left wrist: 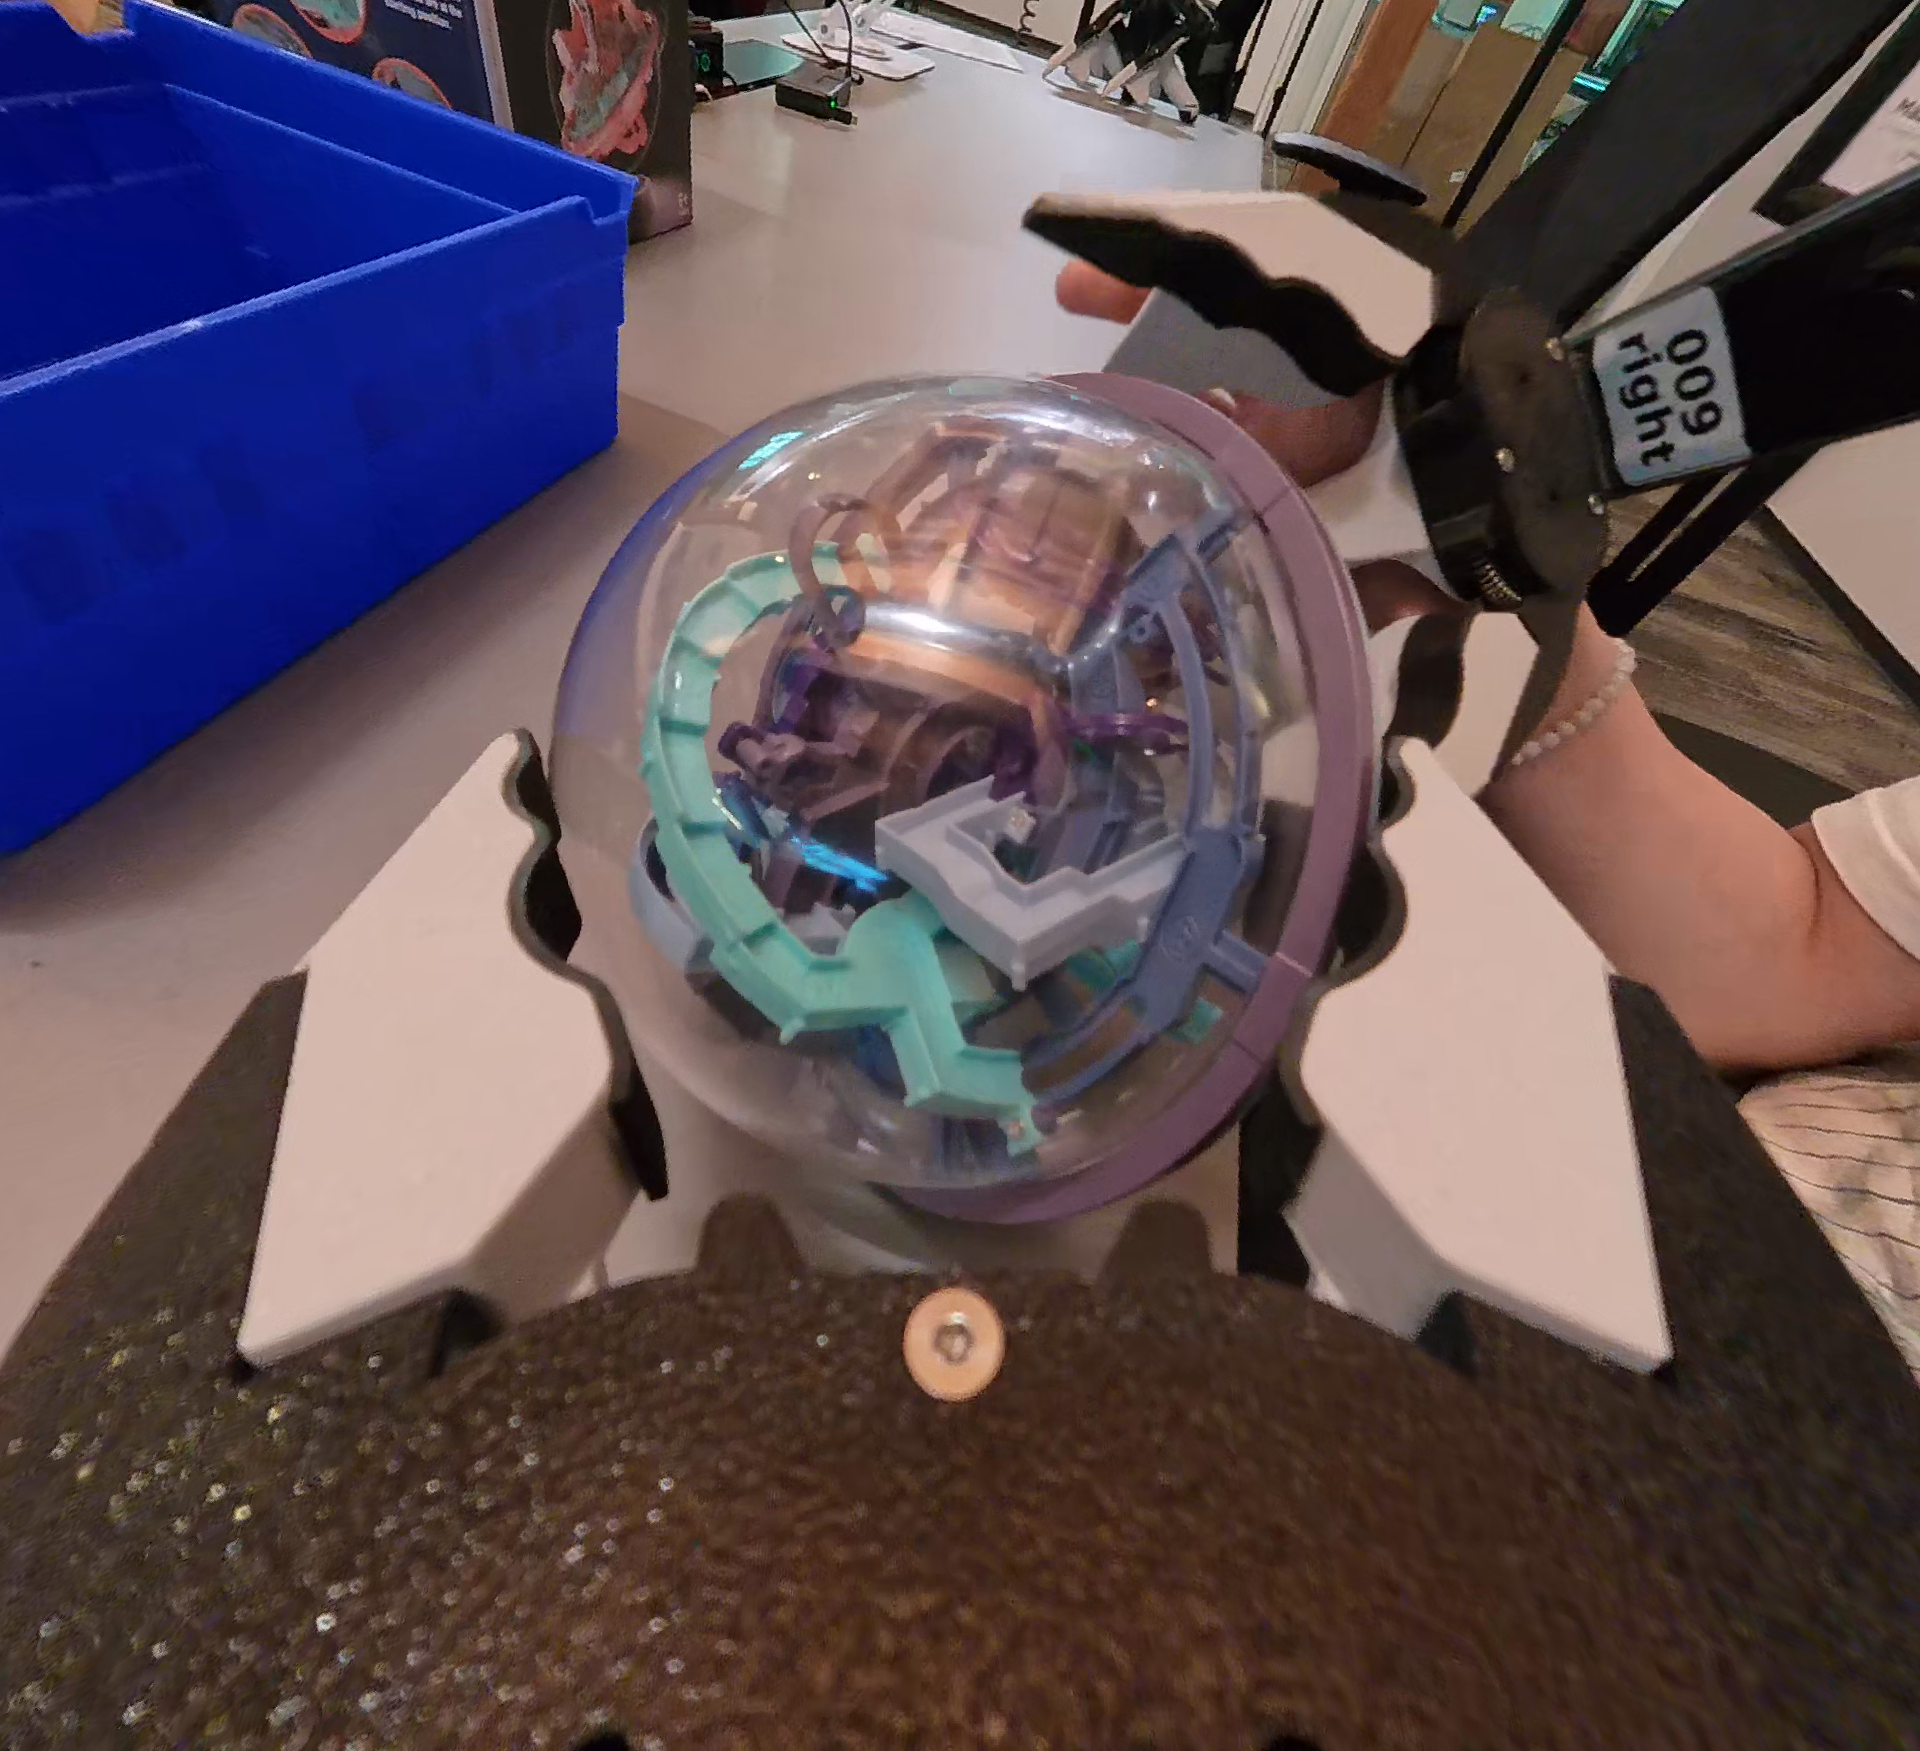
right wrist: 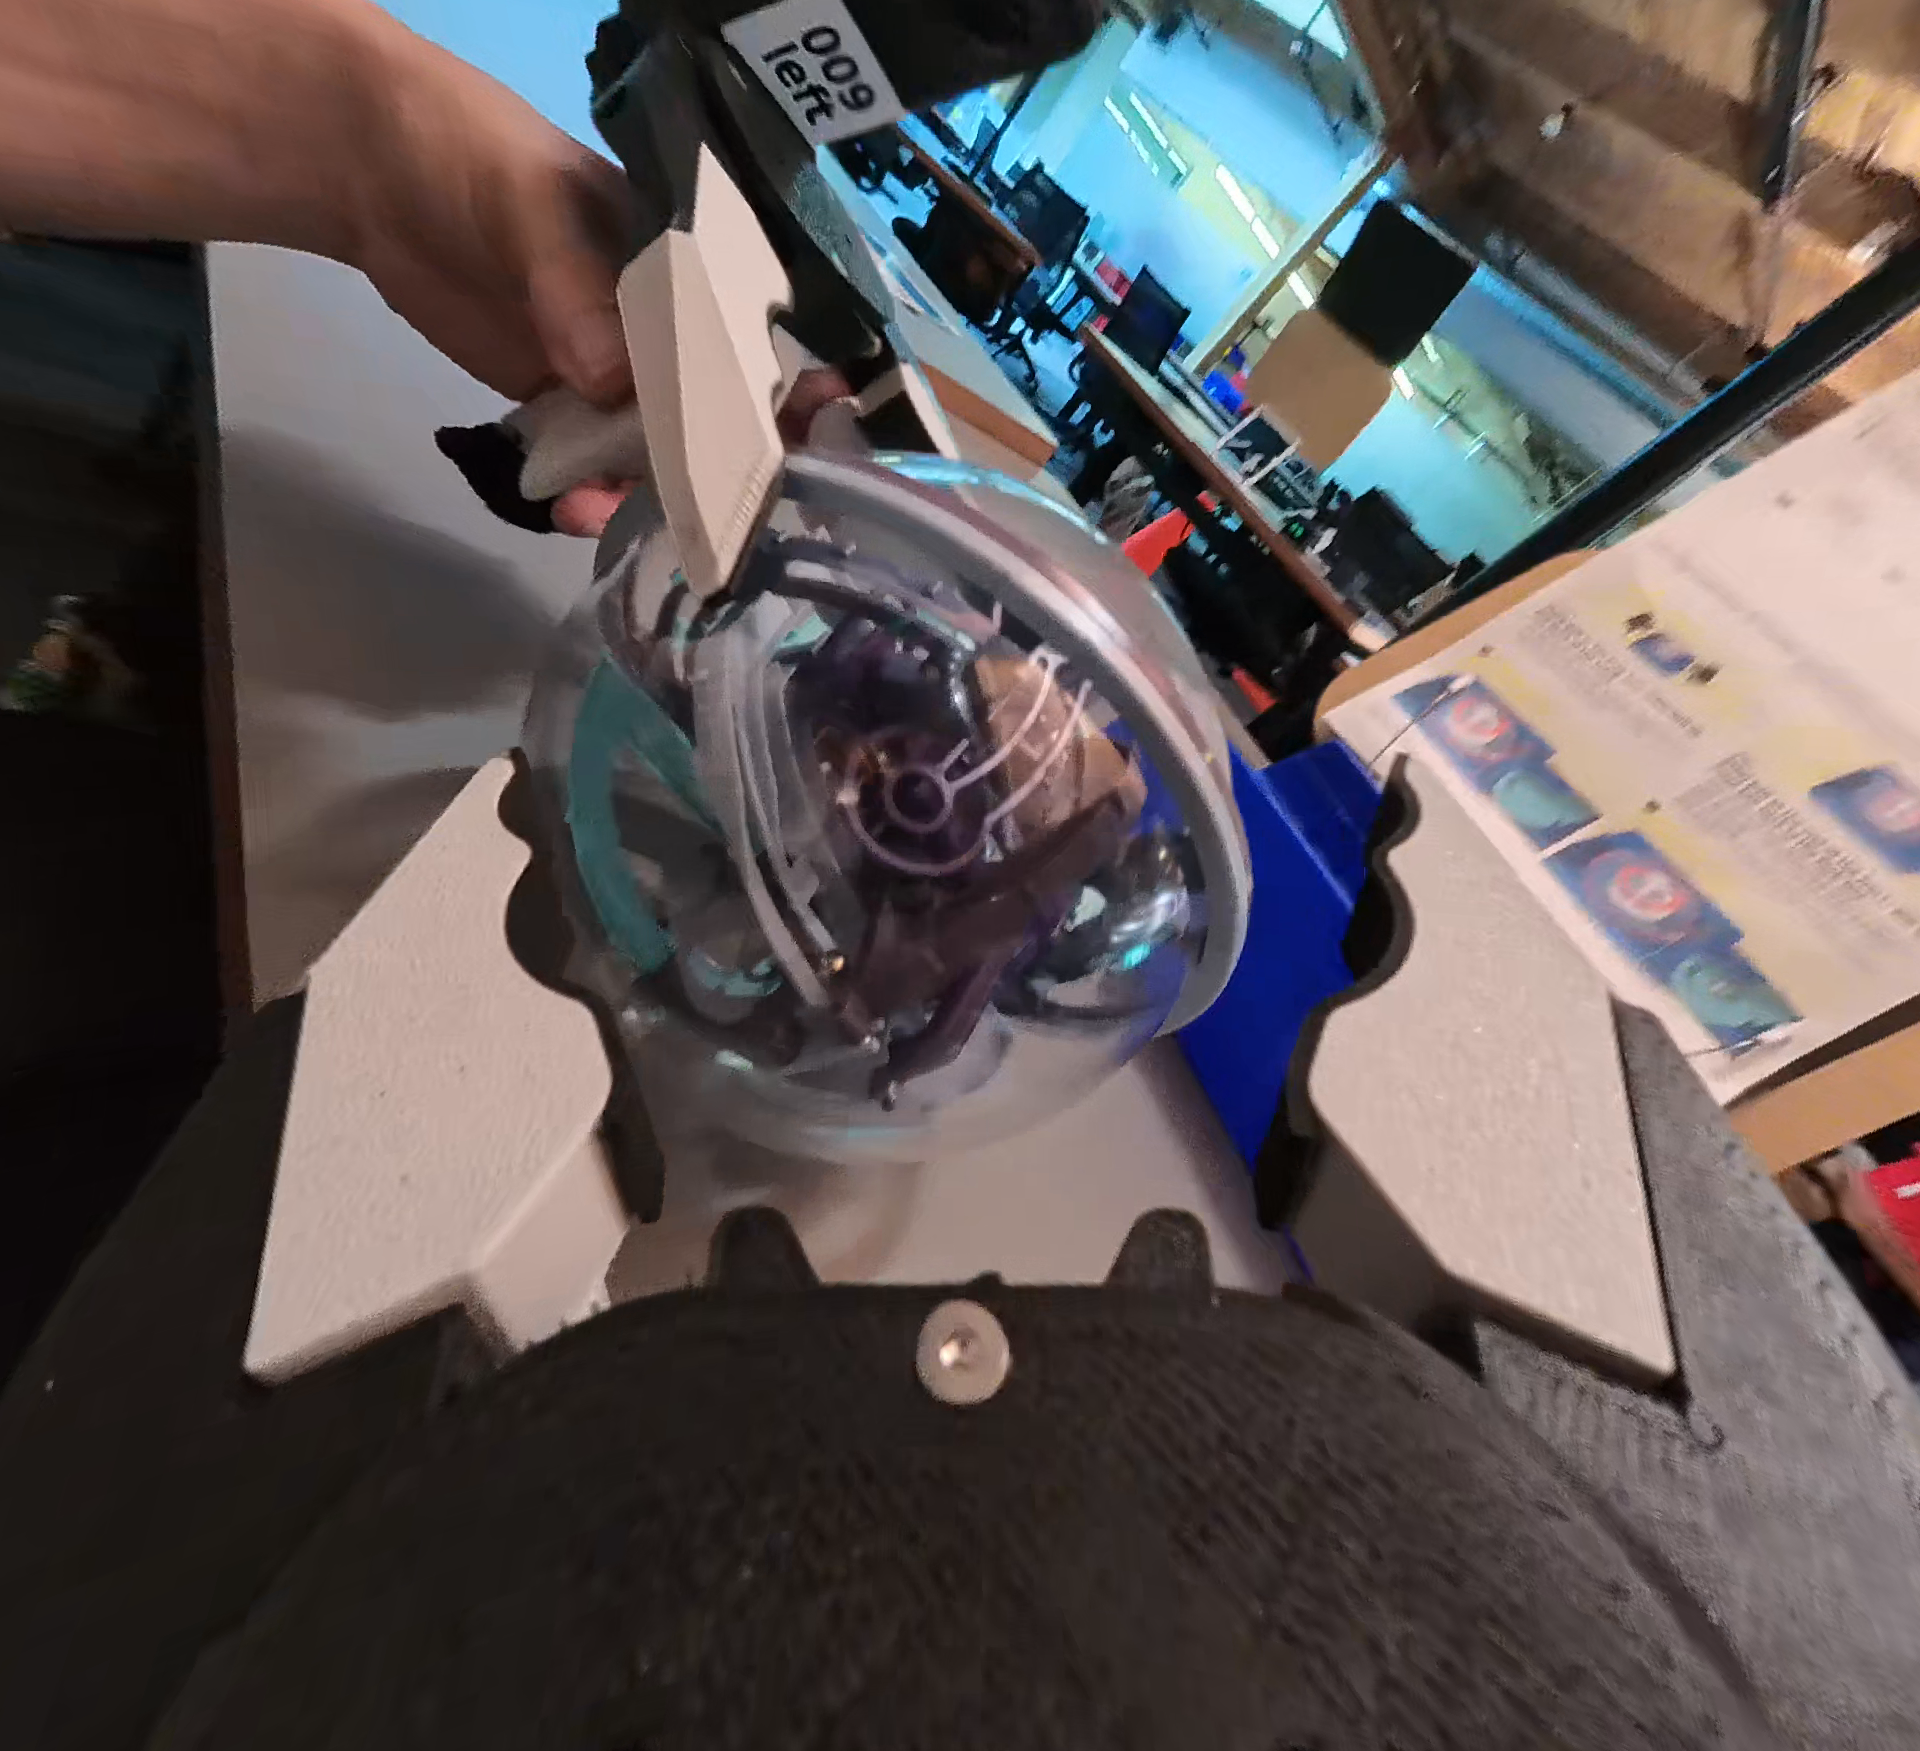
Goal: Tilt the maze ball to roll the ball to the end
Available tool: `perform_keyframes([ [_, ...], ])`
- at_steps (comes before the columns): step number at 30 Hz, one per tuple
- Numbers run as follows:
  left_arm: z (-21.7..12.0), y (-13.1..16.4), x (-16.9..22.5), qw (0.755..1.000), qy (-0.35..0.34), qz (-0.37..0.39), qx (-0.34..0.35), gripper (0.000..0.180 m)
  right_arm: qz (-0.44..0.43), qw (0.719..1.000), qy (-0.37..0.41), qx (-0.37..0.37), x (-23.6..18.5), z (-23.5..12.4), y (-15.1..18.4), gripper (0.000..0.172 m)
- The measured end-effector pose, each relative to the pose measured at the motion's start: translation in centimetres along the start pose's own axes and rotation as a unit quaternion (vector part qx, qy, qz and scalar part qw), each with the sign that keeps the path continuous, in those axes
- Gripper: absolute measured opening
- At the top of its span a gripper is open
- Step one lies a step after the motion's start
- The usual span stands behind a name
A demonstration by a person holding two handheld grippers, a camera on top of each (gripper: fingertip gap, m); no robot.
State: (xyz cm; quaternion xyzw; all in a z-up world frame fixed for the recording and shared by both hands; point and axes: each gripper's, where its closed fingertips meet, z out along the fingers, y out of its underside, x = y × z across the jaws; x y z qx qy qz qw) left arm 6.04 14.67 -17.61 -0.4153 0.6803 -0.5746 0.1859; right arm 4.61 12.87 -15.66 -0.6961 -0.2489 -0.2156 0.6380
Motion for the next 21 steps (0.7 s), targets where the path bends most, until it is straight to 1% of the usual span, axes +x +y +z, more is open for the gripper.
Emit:
perform_keyframes([
  [1, 0.0, 0.0, 0.1, 1.000, 0.004, 0.001, -0.001, 0.146, -0.005, 1.000, 0.000, 0.004, -0.1, 0.2, -0.2, 0.152],
  [4, 0.3, 0.0, 0.8, 1.000, 0.019, 0.017, 0.001, 0.146, 0.004, 1.000, -0.029, 0.004, -1.5, 1.0, 0.3, 0.149],
  [5, 0.4, 0.0, 1.0, 1.000, 0.018, 0.023, 0.001, 0.146, 0.006, 1.000, -0.030, 0.001, -1.8, 1.3, 0.5, 0.150],
  [7, 0.3, 0.0, 0.8, 1.000, 0.011, 0.025, 0.001, 0.146, 0.007, 1.000, -0.028, -0.002, -1.7, 1.5, 0.7, 0.152],
  [13, 0.3, -0.8, -0.2, 0.998, -0.040, 0.044, 0.025, 0.147, 0.056, 0.997, -0.019, -0.050, -1.2, 1.9, 2.3, 0.147],
  [15, 0.3, -0.6, -0.4, 0.998, -0.044, 0.030, 0.021, 0.148, 0.064, 0.997, -0.014, -0.051, -1.1, 2.0, 2.4, 0.147],
  [19, 0.3, -0.4, -1.4, 0.998, -0.045, -0.035, 0.024, 0.151, 0.092, 0.994, 0.002, -0.051, -0.5, 2.4, 2.6, 0.146],
  [21, 0.4, -0.1, -1.5, 0.998, -0.041, -0.051, 0.022, 0.154, 0.096, 0.994, 0.001, -0.049, -0.6, 2.4, 2.6, 0.145],
])
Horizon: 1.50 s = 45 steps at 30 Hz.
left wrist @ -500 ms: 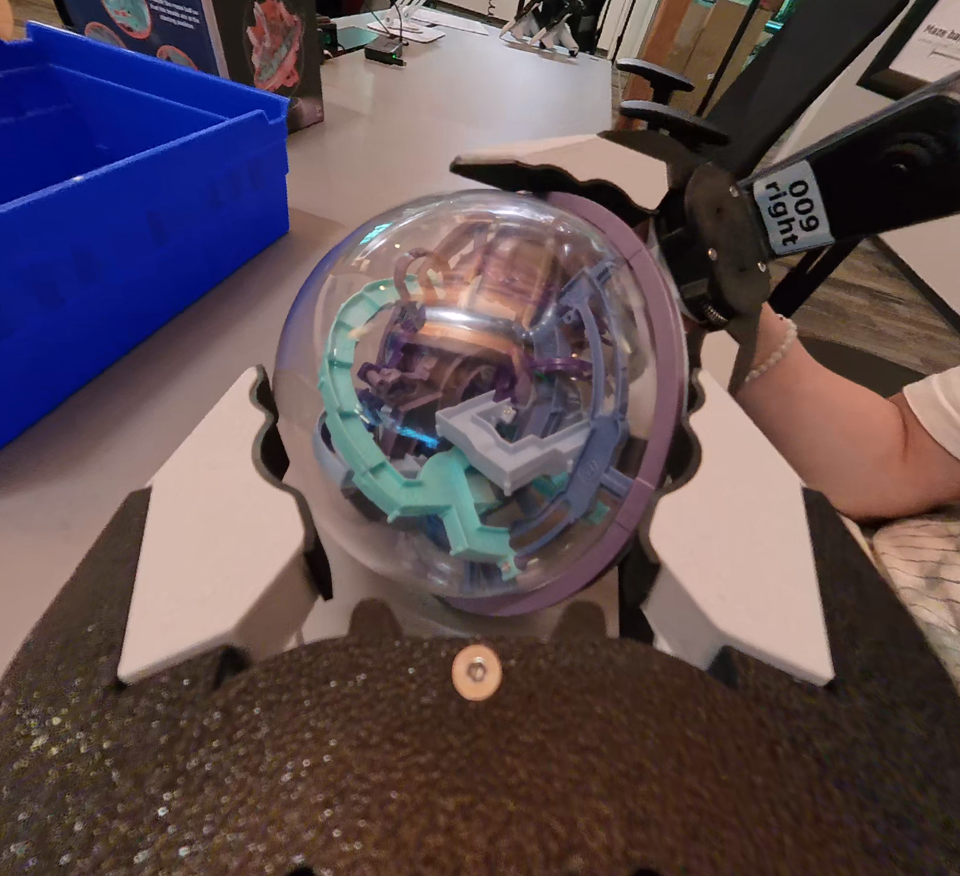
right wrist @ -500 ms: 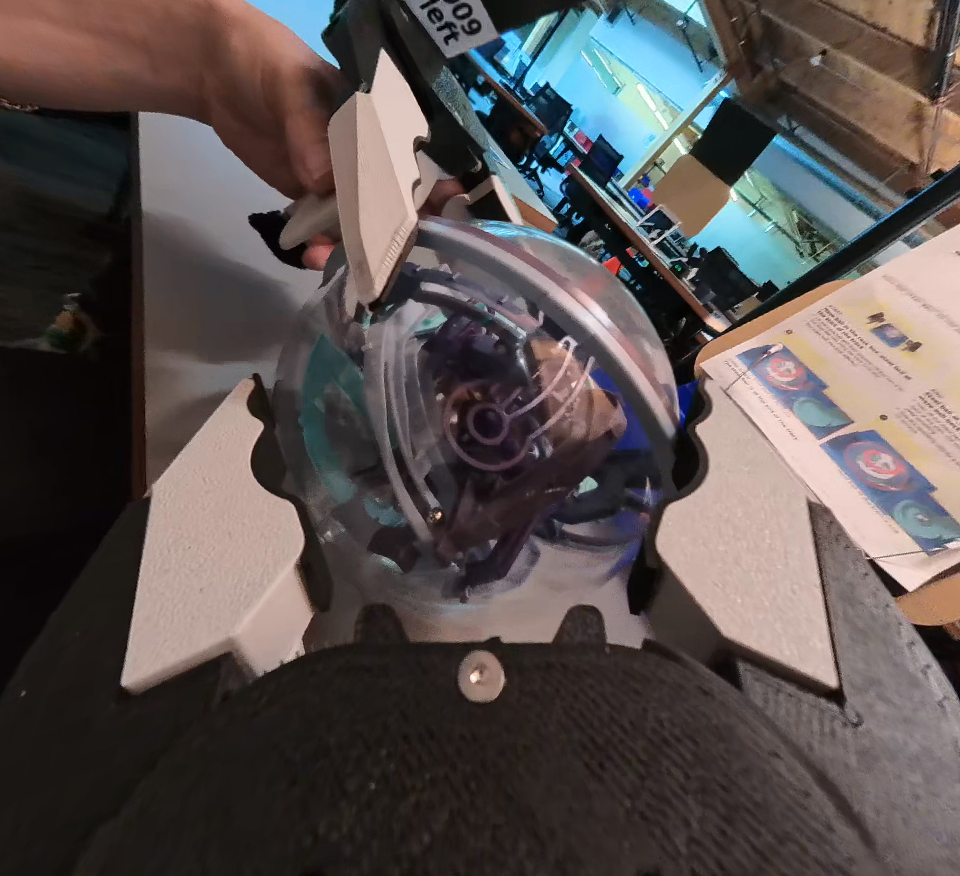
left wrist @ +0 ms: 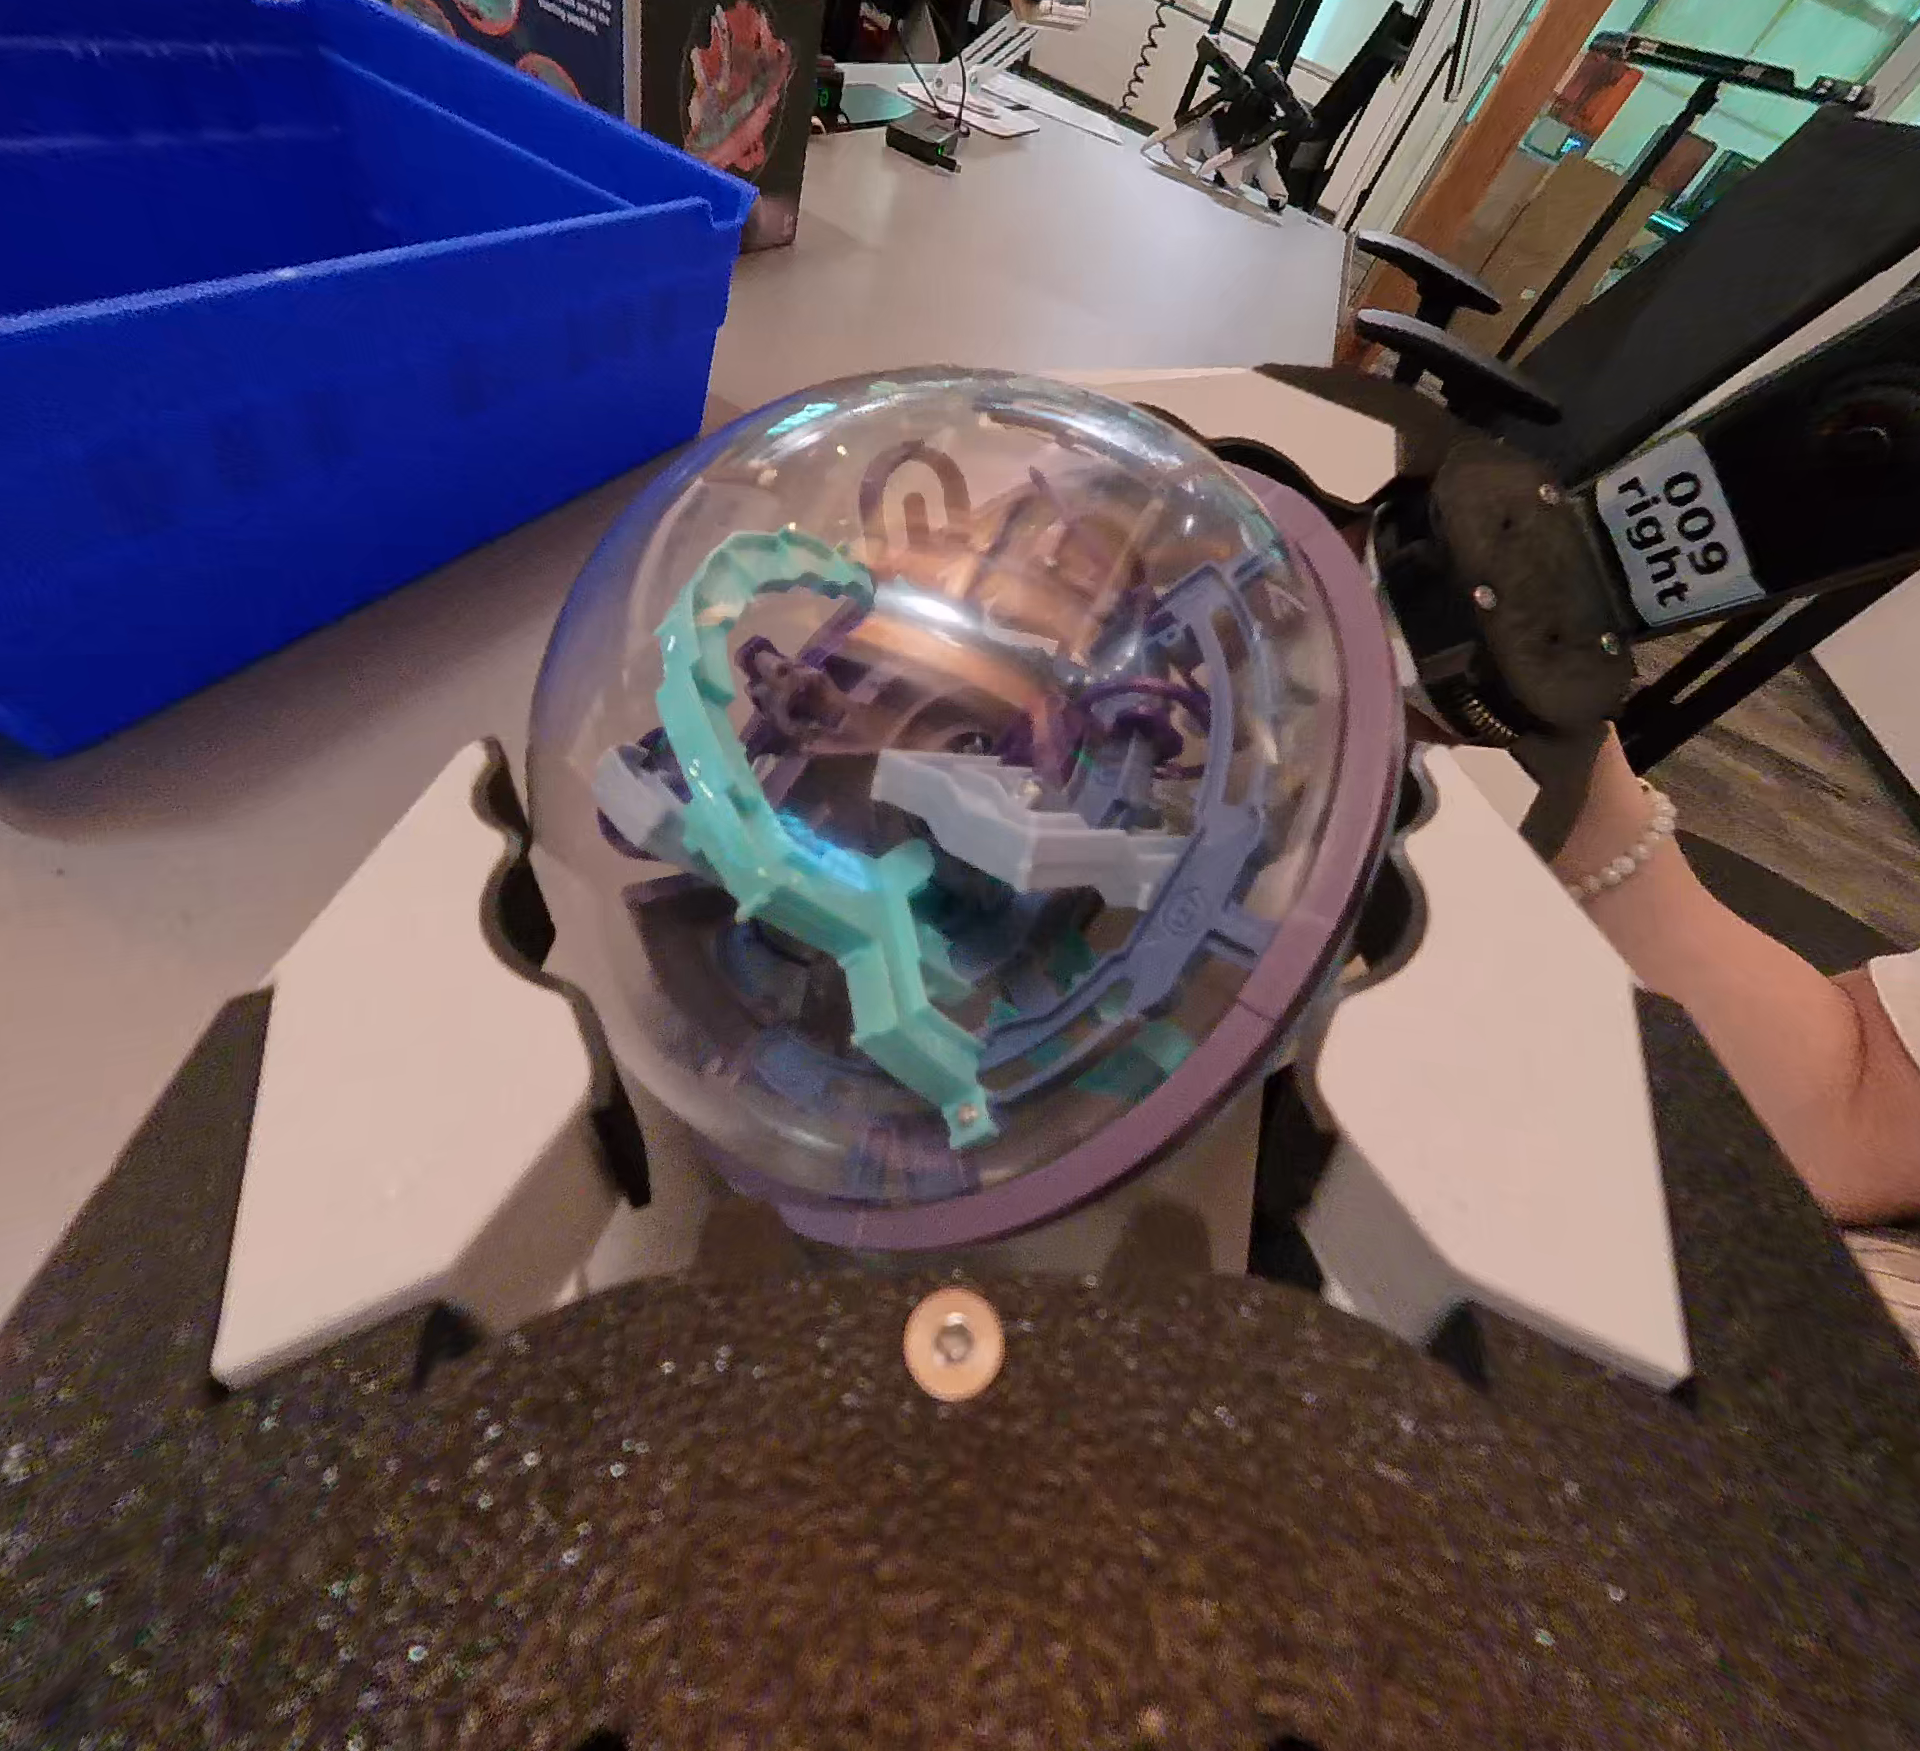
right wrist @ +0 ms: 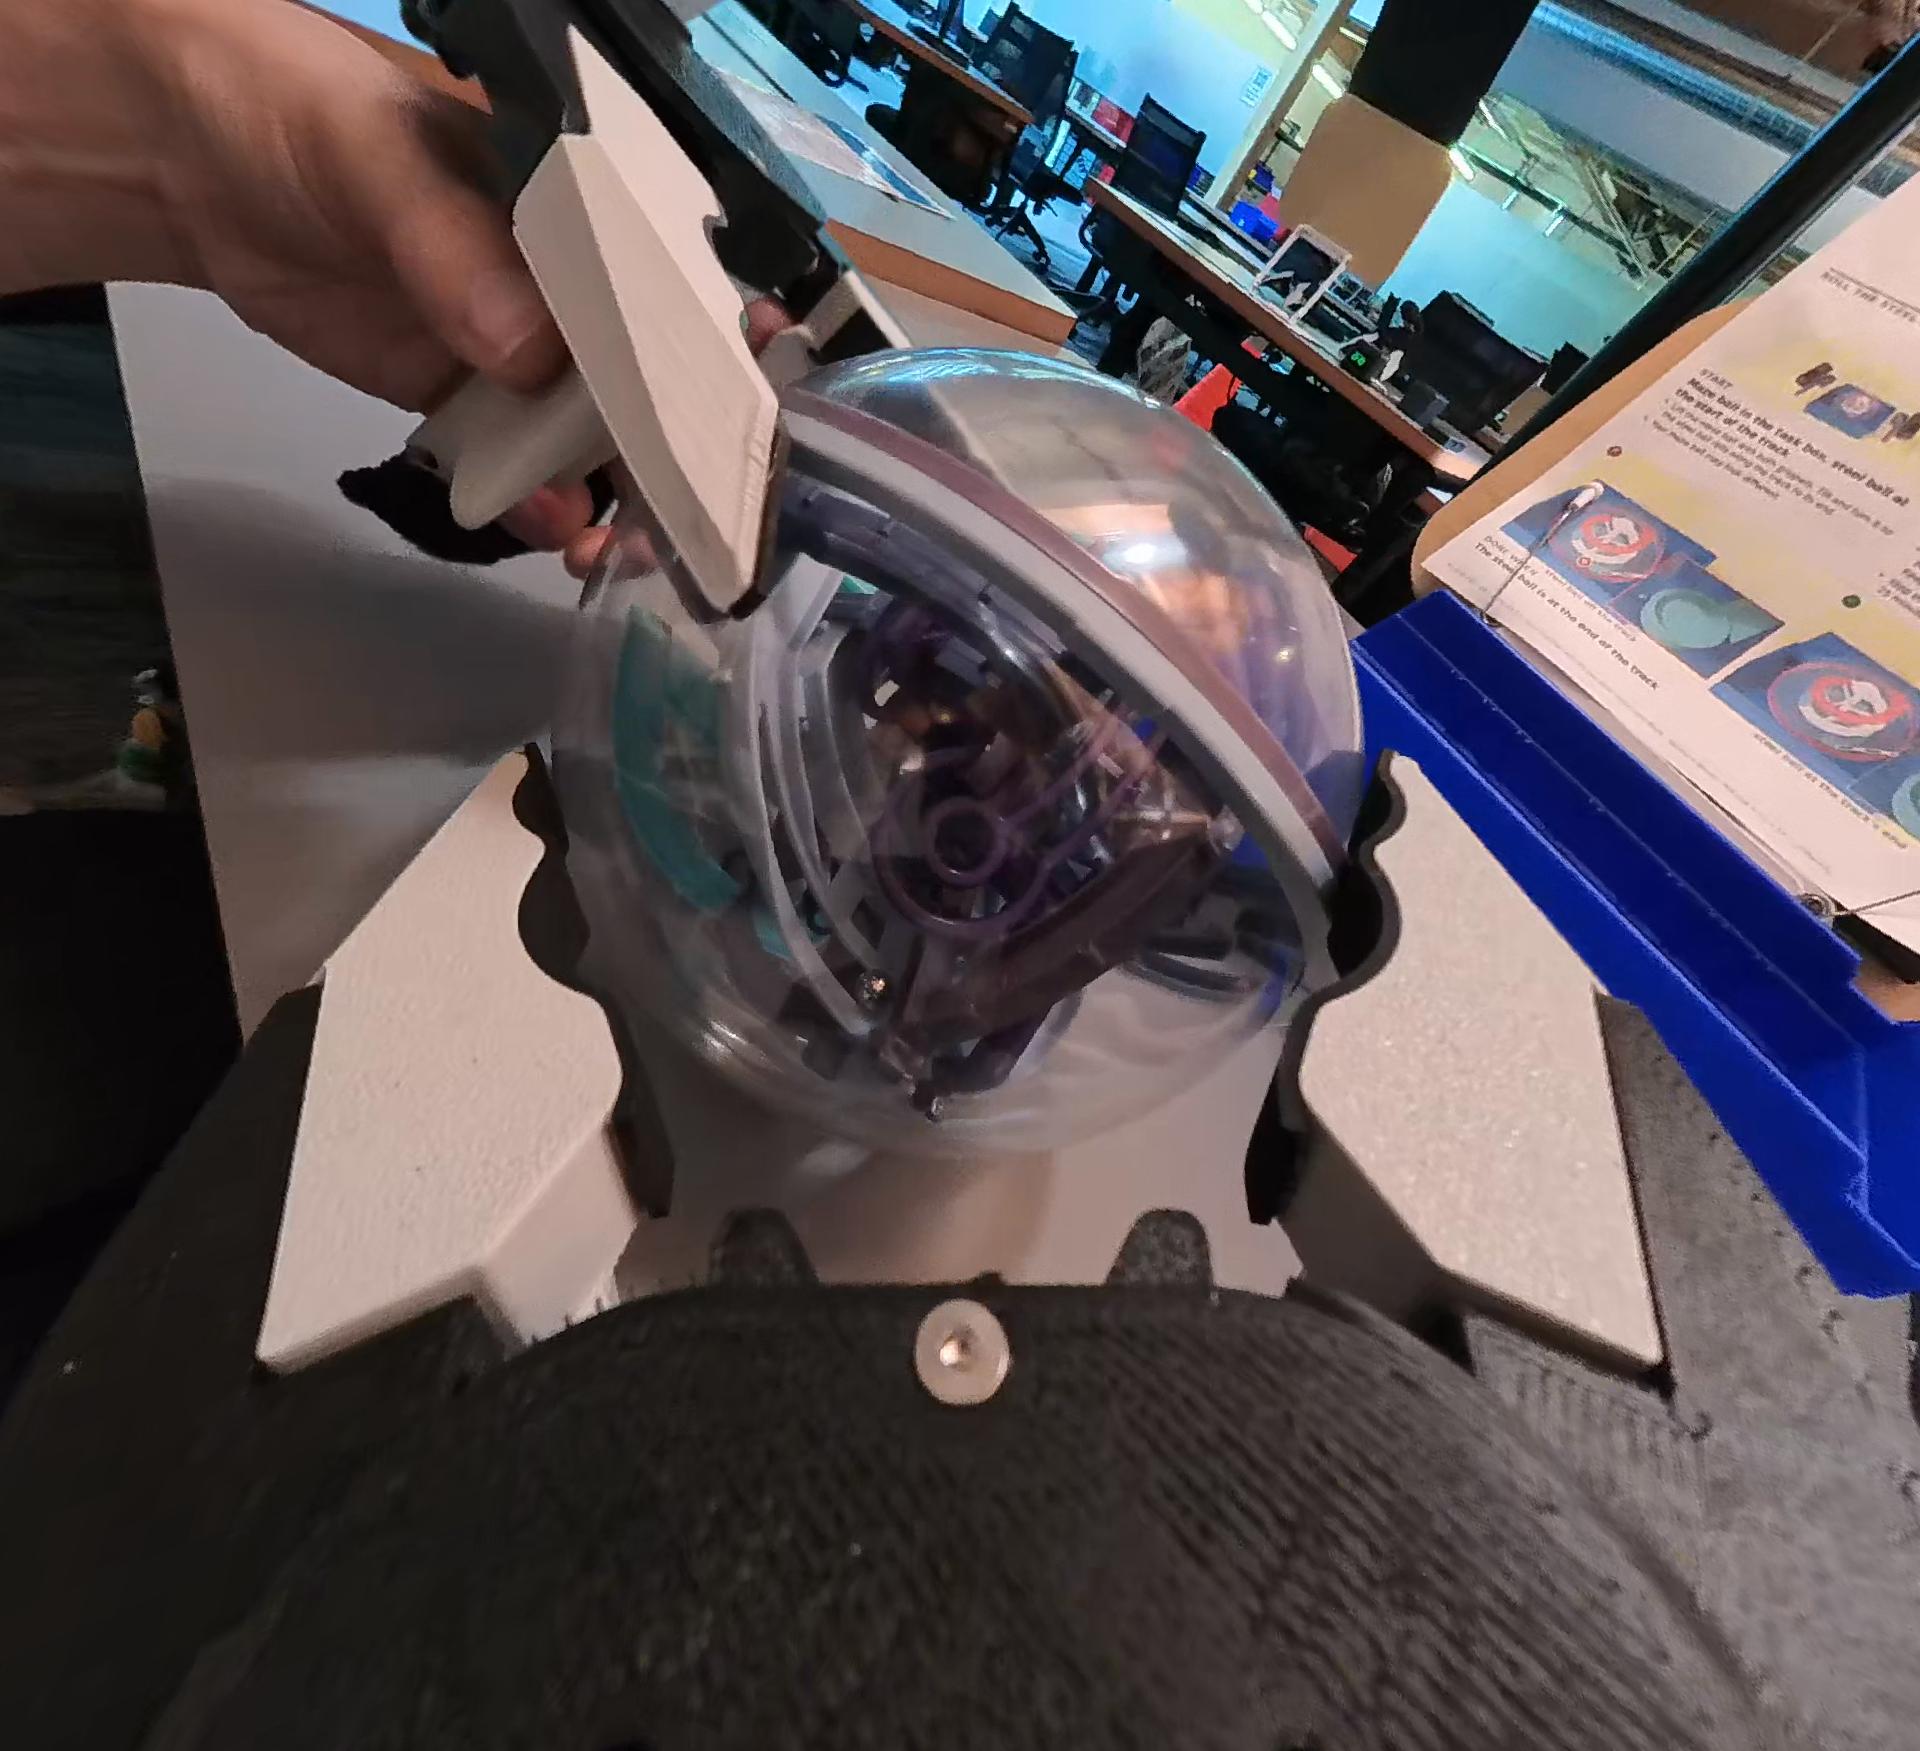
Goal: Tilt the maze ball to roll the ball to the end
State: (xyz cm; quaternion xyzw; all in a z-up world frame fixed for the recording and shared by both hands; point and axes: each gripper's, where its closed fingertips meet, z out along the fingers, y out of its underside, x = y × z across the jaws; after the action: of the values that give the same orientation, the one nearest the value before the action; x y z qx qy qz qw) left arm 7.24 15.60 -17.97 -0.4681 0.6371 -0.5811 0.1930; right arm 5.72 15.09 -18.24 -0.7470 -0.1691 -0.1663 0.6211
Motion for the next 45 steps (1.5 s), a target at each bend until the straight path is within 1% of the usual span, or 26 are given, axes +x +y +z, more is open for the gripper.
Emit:
perform_keyframes([
  [7, 0.1, 0.1, -0.1, 1.000, -0.010, 0.002, -0.007, 0.157, -0.003, 1.000, 0.005, -0.019, -0.1, 0.2, 0.1, 0.145],
  [9, 0.0, 0.2, -0.2, 1.000, -0.011, -0.004, -0.017, 0.156, 0.010, 1.000, 0.004, -0.017, -0.1, 0.3, -0.1, 0.145],
  [12, -0.3, -0.3, -0.5, 0.998, 0.002, -0.054, -0.015, 0.155, 0.025, 1.000, -0.011, -0.015, -0.5, 0.3, 0.1, 0.144],
  [14, -0.7, -1.0, -0.7, 0.995, 0.020, -0.099, 0.008, 0.154, 0.010, 0.999, -0.027, -0.028, -1.0, 0.2, 0.8, 0.140],
  [15, -1.0, -1.1, -0.8, 0.994, 0.025, -0.104, 0.014, 0.154, 0.000, 0.999, -0.030, -0.029, -1.2, 0.2, 0.9, 0.138],
  [19, -1.5, -0.7, -0.7, 0.995, 0.024, -0.092, -0.007, 0.154, -0.010, 0.999, -0.038, -0.030, -1.6, 0.3, 0.8, 0.137],
  [23, -1.9, -0.9, -0.6, 0.994, 0.019, -0.103, -0.011, 0.154, -0.006, 0.998, -0.059, -0.035, -2.0, -0.3, 1.0, 0.129],
  [29, -1.9, -0.7, -0.4, 0.994, 0.005, -0.102, -0.027, 0.154, -0.009, 0.997, -0.064, -0.044, -2.2, -0.4, 1.1, 0.129],
  [32, -2.1, -0.5, -0.4, 0.995, 0.005, -0.099, -0.034, 0.154, -0.038, 0.997, -0.056, -0.044, -2.2, -0.1, 1.3, 0.131],
  [35, -2.1, -0.5, -0.5, 0.996, -0.005, -0.081, -0.040, 0.153, -0.085, 0.994, -0.030, -0.054, -2.1, 0.8, 1.7, 0.139],
  [36, -2.0, -0.6, -0.6, 0.996, -0.012, -0.078, -0.041, 0.154, -0.088, 0.994, -0.023, -0.060, -2.0, 1.1, 1.8, 0.141],
  [39, -2.2, -1.3, -1.3, 0.997, -0.035, -0.069, -0.014, 0.154, -0.067, 0.996, -0.030, -0.055, -2.0, 1.4, 2.2, 0.134],
  [41, -2.4, -2.0, -1.6, 0.998, -0.044, -0.050, 0.011, 0.151, -0.055, 0.997, -0.032, -0.047, -2.1, 1.4, 2.1, 0.131],
  [45, -2.5, -2.1, -1.6, 0.998, -0.035, -0.045, 0.019, 0.151, -0.059, 0.996, -0.034, -0.050, -2.1, 1.4, 2.0, 0.130],
])
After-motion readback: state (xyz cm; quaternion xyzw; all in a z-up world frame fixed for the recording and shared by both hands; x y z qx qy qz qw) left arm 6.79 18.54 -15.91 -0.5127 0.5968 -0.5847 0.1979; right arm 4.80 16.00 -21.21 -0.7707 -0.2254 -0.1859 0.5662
